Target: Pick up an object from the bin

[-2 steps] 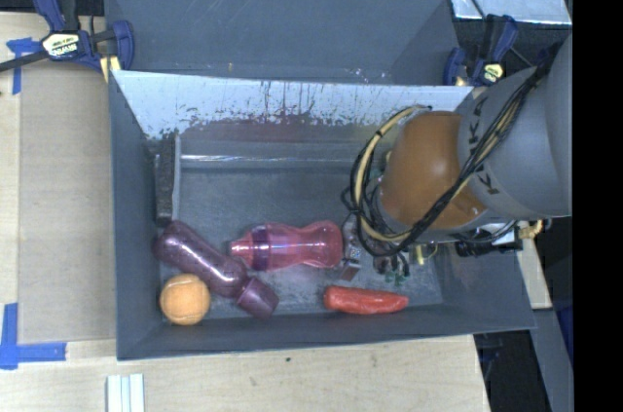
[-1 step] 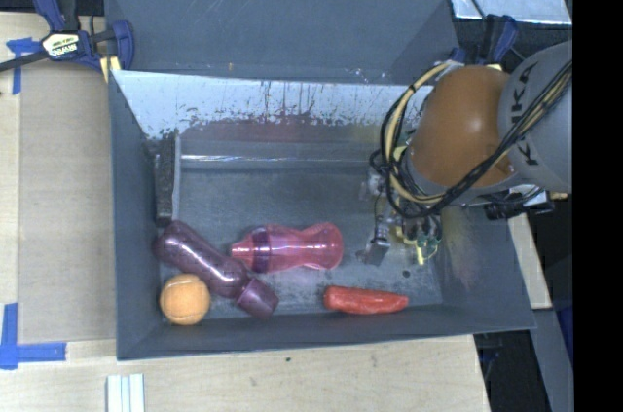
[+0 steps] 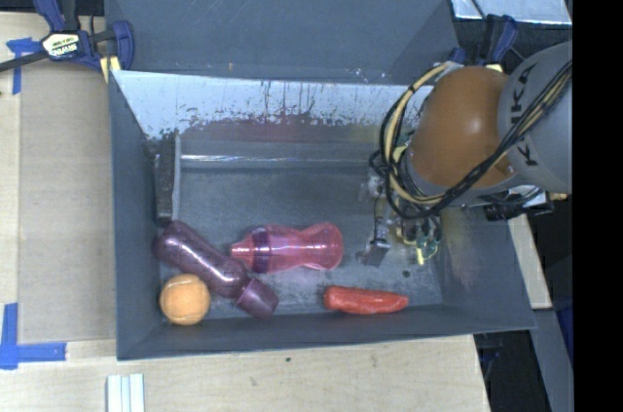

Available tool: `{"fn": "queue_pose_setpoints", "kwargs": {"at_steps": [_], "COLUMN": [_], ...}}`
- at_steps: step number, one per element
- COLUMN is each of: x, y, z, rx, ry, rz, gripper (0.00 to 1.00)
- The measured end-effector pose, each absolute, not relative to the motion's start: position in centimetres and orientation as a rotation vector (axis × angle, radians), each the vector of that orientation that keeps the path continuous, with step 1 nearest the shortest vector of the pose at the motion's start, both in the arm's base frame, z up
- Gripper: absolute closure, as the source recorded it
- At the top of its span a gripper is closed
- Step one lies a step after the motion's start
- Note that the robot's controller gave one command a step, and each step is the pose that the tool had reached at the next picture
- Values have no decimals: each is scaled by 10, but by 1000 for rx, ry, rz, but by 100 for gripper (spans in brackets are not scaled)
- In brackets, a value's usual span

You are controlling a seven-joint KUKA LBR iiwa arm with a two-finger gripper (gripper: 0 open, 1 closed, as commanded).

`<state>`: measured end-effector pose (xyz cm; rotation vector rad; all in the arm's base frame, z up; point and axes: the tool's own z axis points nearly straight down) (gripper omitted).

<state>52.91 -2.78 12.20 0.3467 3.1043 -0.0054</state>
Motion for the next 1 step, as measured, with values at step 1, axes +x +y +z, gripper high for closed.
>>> {"fn": "queue_pose_setpoints", "kwargs": {"at_steps": [1], "x": [486], "y": [2], "z": [82], "rx": [331], "ry": [3100], "rz": [-5], "gripper": [0]}}
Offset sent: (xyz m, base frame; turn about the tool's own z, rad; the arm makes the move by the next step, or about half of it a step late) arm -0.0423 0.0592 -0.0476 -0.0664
